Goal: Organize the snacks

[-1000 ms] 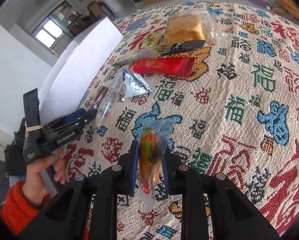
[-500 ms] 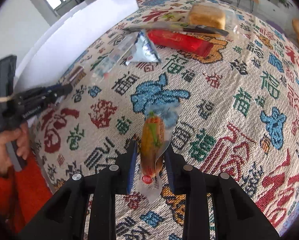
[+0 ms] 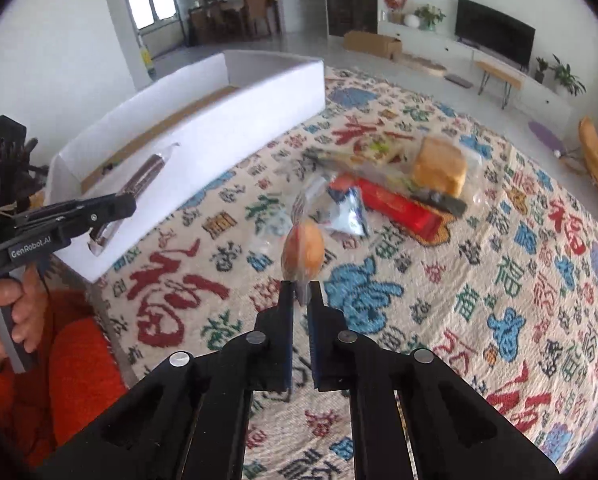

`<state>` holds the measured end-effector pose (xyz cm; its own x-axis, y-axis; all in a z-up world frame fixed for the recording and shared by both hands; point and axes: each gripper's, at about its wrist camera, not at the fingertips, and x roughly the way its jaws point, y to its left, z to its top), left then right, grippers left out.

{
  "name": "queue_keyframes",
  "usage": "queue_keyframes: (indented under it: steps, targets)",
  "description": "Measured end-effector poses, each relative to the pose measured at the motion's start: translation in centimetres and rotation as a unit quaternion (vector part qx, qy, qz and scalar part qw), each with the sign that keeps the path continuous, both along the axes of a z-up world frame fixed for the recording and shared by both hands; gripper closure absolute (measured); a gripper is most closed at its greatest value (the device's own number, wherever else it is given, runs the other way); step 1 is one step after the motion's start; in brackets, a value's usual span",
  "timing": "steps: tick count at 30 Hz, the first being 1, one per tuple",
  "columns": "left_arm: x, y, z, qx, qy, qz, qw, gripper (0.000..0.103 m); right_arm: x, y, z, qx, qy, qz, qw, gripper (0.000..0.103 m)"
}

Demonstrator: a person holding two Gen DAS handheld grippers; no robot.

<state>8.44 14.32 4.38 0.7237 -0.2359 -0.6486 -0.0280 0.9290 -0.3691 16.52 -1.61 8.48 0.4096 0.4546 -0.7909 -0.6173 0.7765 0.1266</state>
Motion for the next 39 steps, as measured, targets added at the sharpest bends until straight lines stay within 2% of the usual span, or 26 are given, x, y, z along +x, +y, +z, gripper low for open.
queue_keyframes:
  steps: [2, 4, 8, 11, 14, 16, 17, 18, 19, 21, 23, 25, 27, 28, 29, 30, 35, 38, 39]
  targets:
    - [-0.1, 2.7, 1.5, -0.008, -0.007, 0.026, 0.9996, 0.086, 0.2, 2.8, 2.5, 0.023, -0.009, 0.024, 0.999, 0.096]
    - [0.0, 5.3, 2.4, 0.005, -0.006, 0.06, 0.9982, 0.086, 0.6, 5.9, 4.4, 0.043, -0.015, 0.044, 0.998, 0.096]
    - [-1.4, 9.0, 3.2, 0.011, -0.004, 0.094, 0.9955, 0.086, 2.3, 9.8, 5.5, 0.055, 0.001, 0.055, 0.997, 0.095]
    - [-2.8, 10.0, 3.4, 0.021, -0.014, 0.103, 0.9944, 0.086, 4.4, 10.0, 2.9, 0.04, 0.049, 0.033, 0.997, 0.084]
    - [-3.3, 10.4, 2.9, 0.013, -0.013, 0.107, 0.9941, 0.086, 5.7, 10.3, -1.4, 0.005, 0.095, 0.047, 0.994, 0.083]
    - [-3.4, 10.2, 2.6, 0.012, -0.009, 0.105, 0.9944, 0.086, 6.0, 10.9, -4.0, -0.031, 0.1, 0.063, 0.992, 0.082]
    - [-3.4, 10.1, 2.4, 0.012, -0.008, 0.103, 0.9946, 0.086, 5.9, 11.3, -5.1, -0.047, 0.098, 0.073, 0.991, 0.078]
    - [-3.6, 9.9, 2.4, 0.013, -0.008, 0.101, 0.9948, 0.086, 5.9, 11.8, -6.1, -0.064, 0.09, 0.082, 0.991, 0.068]
    - [-3.6, 9.8, 2.3, 0.016, -0.008, 0.099, 0.9949, 0.086, 6.1, 12.3, -7.0, -0.081, 0.079, 0.086, 0.99, 0.052]
    - [-3.8, 9.5, 2.2, 0.019, -0.006, 0.097, 0.9951, 0.086, 6.5, 13.3, -9.0, -0.105, 0.068, 0.093, 0.988, 0.035]
    - [-4.1, 9.5, 2.0, 0.02, -0.004, 0.096, 0.9951, 0.086, 7.3, 13.7, -10.2, -0.11, 0.059, 0.095, 0.988, 0.039]
    - [-4.3, 9.8, 1.7, 0.023, -0.001, 0.099, 0.9948, 0.086, 8.0, 13.4, -10.8, -0.105, 0.078, 0.084, 0.988, 0.055]
    - [-4.7, 10.2, 1.3, 0.026, 0.002, 0.103, 0.9943, 0.086, 8.0, 13.1, -10.2, -0.098, 0.089, 0.08, 0.988, 0.06]
    - [-4.7, 10.4, 1.1, 0.025, 0.005, 0.107, 0.994, 0.086, 7.8, 12.9, -9.7, -0.092, 0.084, 0.083, 0.989, 0.08]
    - [-4.6, 10.6, 0.8, 0.02, 0.007, 0.109, 0.9938, 0.086, 7.5, 12.7, -9.0, -0.087, 0.083, 0.086, 0.989, 0.08]
    - [-4.4, 10.7, 0.5, 0.013, 0.009, 0.11, 0.9938, 0.086, 7.3, 12.4, -8.5, -0.087, 0.079, 0.083, 0.99, 0.101]
    - [-4.1, 10.4, 0.3, 0.001, 0.008, 0.108, 0.9941, 0.086, 6.9, 11.5, -8.2, -0.092, 0.086, 0.083, 0.989, 0.101]
    - [-4.3, 9.8, 0.8, 0.009, 0.003, 0.103, 0.9946, 0.086, 6.4, 11.6, -8.2, -0.083, 0.075, 0.076, 0.991, 0.09]
    - [-4.3, 9.8, 1.0, 0.011, 0.002, 0.103, 0.9946, 0.086, 6.6, 11.7, -8.5, -0.083, 0.082, 0.073, 0.991, 0.081]
